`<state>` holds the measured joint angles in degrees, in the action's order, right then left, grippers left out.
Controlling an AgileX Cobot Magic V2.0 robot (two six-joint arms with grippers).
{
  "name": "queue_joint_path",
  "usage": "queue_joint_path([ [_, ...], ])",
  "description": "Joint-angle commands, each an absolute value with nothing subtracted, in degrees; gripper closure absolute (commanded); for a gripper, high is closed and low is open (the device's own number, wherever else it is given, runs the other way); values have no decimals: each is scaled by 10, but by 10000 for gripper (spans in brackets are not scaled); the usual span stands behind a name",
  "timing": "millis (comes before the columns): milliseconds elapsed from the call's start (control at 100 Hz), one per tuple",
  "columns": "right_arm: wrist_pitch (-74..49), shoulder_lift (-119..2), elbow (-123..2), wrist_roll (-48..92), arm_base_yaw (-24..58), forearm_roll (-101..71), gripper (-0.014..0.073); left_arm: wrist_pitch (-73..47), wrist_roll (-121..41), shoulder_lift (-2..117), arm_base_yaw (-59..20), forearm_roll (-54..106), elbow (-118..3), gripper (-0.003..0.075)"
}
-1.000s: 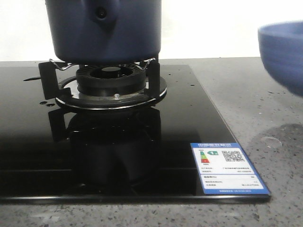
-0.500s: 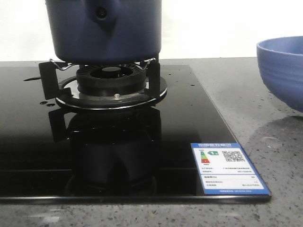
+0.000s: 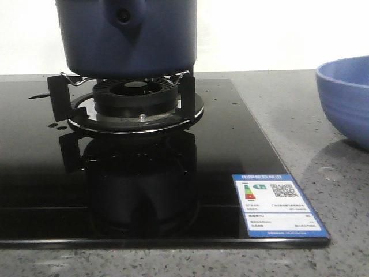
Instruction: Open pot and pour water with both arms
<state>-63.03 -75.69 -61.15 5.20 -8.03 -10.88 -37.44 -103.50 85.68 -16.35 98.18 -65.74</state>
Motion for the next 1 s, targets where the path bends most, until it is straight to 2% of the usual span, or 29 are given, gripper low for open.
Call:
queue_joint_path([
  [0,-623,-736,-624,59,-84,-107,372,-395,-1037,835,-166,1010,-681,510],
  [250,-662,-684,-693,59,-84,-106,349,-374,-1037,835,-166,1008,-681,510],
  [490,-631,-584,-795,58,-84,-169,361,-371,-1037,848,-166,1008,-681,510],
  [560,-619,-563,-816,58,-84,-192,452,-384,-1037,857,-166,1008,-681,510],
  [650,-615,-543,-834,59,-84,-195,664,-387,-1037,867,-166,1008,-681,510],
  [990,-616,-521,-834,59,-79,-183,658,-435,-1034,868,-166,966,-681,510],
])
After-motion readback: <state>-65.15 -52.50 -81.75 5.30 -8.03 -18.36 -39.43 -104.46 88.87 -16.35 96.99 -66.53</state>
